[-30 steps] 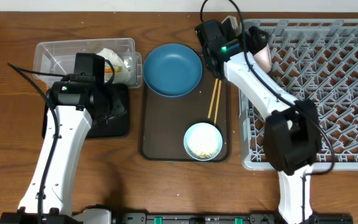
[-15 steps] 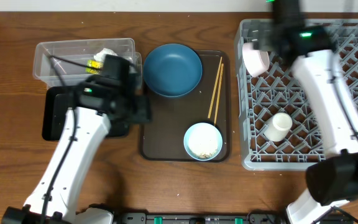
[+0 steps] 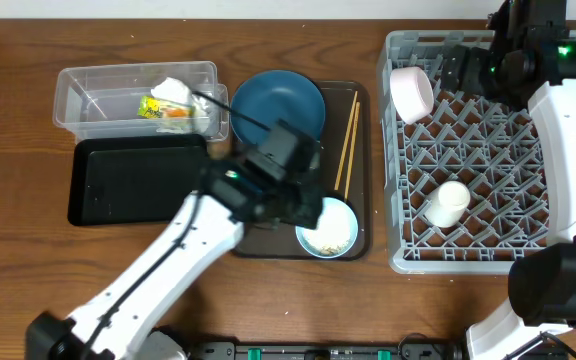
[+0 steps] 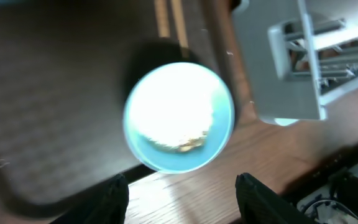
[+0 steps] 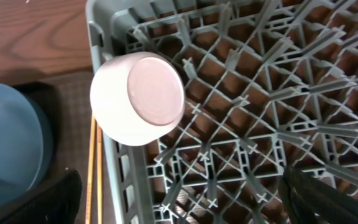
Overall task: Sort waste into correct bins and load items into the dishwasher rack
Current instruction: 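Reach the left gripper to the light-blue rice bowl and grasp its rim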
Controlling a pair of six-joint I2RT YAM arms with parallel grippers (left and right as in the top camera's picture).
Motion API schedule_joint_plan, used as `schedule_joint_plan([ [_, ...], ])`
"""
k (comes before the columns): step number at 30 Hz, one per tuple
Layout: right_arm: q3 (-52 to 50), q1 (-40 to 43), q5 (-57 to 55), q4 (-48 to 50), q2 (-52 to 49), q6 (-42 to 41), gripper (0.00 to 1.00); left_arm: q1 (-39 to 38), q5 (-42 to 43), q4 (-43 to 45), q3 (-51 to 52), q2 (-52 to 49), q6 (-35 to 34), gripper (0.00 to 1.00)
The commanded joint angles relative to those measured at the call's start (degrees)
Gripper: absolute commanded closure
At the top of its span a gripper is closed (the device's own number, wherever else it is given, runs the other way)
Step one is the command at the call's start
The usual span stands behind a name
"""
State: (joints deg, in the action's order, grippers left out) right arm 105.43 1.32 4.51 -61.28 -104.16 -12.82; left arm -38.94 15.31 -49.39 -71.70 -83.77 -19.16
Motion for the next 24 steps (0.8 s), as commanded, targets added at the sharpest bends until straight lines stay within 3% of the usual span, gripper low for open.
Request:
schedule_joint_plan([
  [1, 0.7, 0.2, 1.3, -0.2, 1.0, 0.9, 0.01, -4.3, 0.2, 3.0, 0.1, -5.1, -2.0, 0.42],
  [15, 0.7, 0.2, 1.3, -1.5, 1.0, 0.9, 0.01, -11.1, 0.1, 9.0, -1.0, -19.8, -4.1, 0.43],
  [19, 0.7, 0.2, 1.3, -2.0, 1.0, 0.9, 0.01, -11.5, -2.8, 9.1, -1.0, -20.9, -4.1, 0.51],
  [24, 0.7, 0.2, 1.3, -2.1, 1.0, 0.9, 0.01, -12.7, -2.9, 9.8, -1.0, -23.5, -4.1, 0.51],
])
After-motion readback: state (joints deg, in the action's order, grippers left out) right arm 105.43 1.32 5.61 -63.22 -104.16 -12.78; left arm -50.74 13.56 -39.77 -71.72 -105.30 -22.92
